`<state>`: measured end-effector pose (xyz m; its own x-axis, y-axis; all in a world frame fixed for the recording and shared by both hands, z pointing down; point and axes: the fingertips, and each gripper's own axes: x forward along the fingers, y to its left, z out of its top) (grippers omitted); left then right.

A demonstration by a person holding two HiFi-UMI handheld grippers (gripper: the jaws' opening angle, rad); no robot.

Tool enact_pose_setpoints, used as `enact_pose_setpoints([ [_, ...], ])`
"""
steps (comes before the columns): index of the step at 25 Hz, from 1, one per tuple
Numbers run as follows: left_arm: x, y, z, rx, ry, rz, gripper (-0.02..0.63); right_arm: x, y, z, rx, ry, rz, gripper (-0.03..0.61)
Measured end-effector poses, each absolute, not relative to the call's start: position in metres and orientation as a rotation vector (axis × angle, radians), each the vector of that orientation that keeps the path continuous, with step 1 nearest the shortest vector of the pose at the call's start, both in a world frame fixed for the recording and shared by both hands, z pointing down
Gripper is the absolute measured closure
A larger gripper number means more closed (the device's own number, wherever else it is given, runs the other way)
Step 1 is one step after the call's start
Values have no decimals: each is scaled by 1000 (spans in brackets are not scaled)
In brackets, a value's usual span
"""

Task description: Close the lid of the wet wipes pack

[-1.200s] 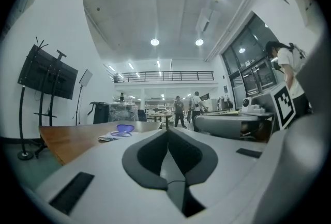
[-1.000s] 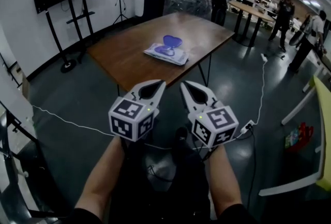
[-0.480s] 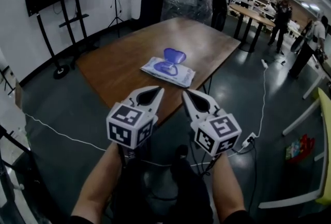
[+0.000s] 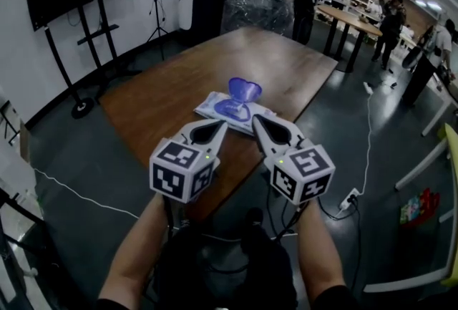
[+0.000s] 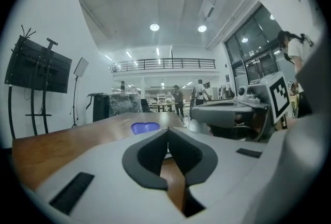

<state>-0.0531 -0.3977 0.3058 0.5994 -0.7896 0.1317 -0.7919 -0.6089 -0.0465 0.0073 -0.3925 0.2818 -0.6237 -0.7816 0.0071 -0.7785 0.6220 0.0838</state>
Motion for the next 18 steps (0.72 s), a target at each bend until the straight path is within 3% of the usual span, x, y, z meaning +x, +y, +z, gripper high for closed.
enact_pose_setpoints([
  [10,-58,-462,310,2848,-1305,374,606,26,-488,294,1369,-2634,-89,566],
  [12,-54,-472,312,2866,-1271,399,606,27,-506,303,1351,-2616,-69,454],
  [18,-51,-498,324,2879,-1210,504,606,40,-551,324,1345,-2563,56,359],
])
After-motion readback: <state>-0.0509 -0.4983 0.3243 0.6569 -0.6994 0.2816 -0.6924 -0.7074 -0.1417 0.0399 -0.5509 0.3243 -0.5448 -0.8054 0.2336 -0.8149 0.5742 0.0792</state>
